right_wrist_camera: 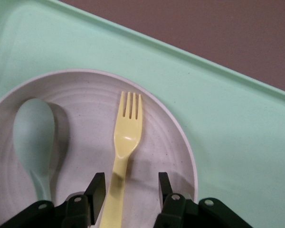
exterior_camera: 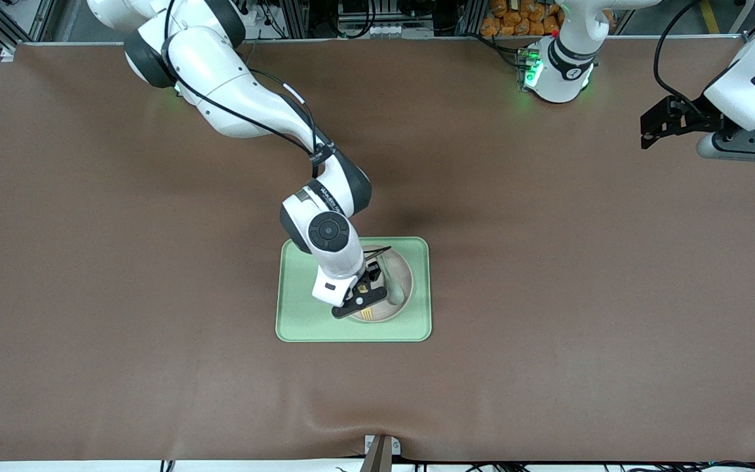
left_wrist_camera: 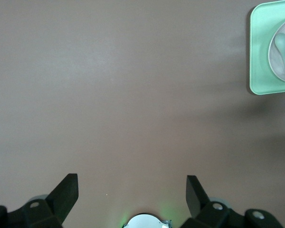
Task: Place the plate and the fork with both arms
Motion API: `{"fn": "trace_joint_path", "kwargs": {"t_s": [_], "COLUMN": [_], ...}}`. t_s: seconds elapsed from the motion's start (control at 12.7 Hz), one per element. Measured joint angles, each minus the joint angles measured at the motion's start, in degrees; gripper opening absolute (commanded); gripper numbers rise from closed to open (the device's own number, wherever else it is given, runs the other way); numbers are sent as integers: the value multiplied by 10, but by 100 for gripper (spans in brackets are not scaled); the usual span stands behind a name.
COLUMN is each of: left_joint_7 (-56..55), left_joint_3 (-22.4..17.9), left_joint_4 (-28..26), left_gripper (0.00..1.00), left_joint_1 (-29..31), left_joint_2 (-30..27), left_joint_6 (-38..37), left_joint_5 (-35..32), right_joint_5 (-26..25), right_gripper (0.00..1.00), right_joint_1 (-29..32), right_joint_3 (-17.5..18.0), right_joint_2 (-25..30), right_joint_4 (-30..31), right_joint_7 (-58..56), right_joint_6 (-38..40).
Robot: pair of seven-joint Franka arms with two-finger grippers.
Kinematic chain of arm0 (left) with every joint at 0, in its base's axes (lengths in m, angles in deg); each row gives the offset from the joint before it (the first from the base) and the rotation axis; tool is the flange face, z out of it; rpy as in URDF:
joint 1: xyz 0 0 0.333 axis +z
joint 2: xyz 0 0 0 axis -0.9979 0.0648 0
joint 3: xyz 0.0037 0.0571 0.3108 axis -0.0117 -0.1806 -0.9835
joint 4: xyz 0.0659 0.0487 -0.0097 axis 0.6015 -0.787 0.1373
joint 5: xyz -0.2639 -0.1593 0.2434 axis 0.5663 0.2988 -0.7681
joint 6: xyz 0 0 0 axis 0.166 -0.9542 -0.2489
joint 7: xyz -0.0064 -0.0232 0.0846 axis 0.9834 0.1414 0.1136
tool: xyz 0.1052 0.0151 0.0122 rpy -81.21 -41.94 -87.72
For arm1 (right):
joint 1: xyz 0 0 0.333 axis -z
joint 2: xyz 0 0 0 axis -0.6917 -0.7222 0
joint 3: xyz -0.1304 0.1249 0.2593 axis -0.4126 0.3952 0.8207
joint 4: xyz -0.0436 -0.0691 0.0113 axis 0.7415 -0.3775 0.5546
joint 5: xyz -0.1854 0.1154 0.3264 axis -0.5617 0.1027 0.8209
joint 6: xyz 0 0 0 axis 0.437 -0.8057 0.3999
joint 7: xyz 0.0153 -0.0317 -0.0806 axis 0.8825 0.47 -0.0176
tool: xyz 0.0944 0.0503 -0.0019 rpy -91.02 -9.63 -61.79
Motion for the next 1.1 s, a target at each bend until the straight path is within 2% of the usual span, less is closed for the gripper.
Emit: {"fn": "trace_joint_path", "kwargs": {"t_s": [0.47, 0.71, 0.87, 1.1], "left_joint_7": [49, 62, 62, 60], "left_joint_3": [-9, -13, -12, -8], "left_joint_4": [0, 0, 0, 0], "left_gripper": [100, 100, 100, 100], "left_joint_1": [-1, 4, 4, 3], "left_joint_2": [0, 0, -2, -2], "left_joint_6": [-1, -1, -1, -1], "left_joint_5": [0, 0, 0, 0], "right_joint_5": [0, -1, -3, -4], "right_gripper": [53, 29, 4, 0], "right_joint_1": [-2, -8, -10, -11], "right_joint_3": [0, 0, 0, 0], "right_joint_2": [-8, -11, -12, -12], "right_joint_4": [0, 0, 0, -1], "right_joint_7": [4, 10, 10, 24], "right_joint_6": [0, 0, -1, -1]}}
